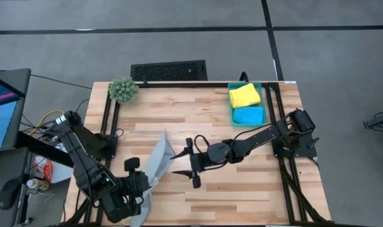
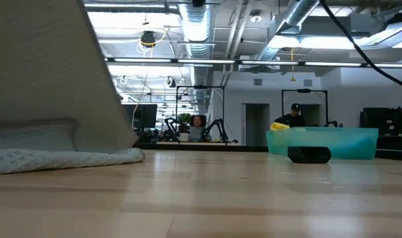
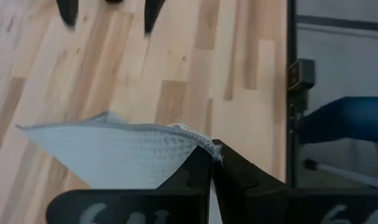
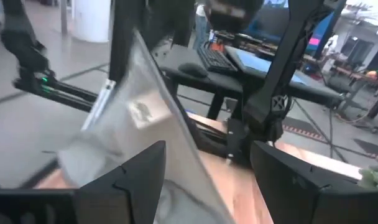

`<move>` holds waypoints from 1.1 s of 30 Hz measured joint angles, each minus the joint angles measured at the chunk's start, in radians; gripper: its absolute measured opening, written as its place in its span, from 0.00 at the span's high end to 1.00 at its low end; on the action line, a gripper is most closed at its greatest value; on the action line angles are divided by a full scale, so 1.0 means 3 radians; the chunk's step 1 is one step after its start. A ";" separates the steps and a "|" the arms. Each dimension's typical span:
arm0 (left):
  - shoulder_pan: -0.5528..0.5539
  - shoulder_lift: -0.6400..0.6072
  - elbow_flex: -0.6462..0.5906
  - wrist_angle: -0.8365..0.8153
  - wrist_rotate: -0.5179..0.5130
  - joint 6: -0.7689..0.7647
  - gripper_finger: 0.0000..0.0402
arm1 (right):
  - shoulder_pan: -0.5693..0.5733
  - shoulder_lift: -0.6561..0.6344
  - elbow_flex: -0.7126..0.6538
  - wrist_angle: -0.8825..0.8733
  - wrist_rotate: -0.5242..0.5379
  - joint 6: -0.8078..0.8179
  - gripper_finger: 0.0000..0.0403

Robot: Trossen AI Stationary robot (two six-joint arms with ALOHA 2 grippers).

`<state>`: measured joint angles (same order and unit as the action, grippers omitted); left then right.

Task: Fold microfiber towels
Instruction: Fold the gray microfiber cloth

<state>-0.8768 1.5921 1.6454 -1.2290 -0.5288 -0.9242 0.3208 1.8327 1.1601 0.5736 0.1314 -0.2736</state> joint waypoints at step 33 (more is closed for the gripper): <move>-0.0221 -0.0001 0.0032 0.0020 0.0270 -0.0367 1.00 | -0.0621 0.0787 0.0542 -0.2221 0.0168 -0.0081 0.36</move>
<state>-0.9431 1.5917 1.6550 -1.2231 -0.4477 -1.0344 0.1344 2.0689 1.3228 -0.0928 0.1818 -0.2979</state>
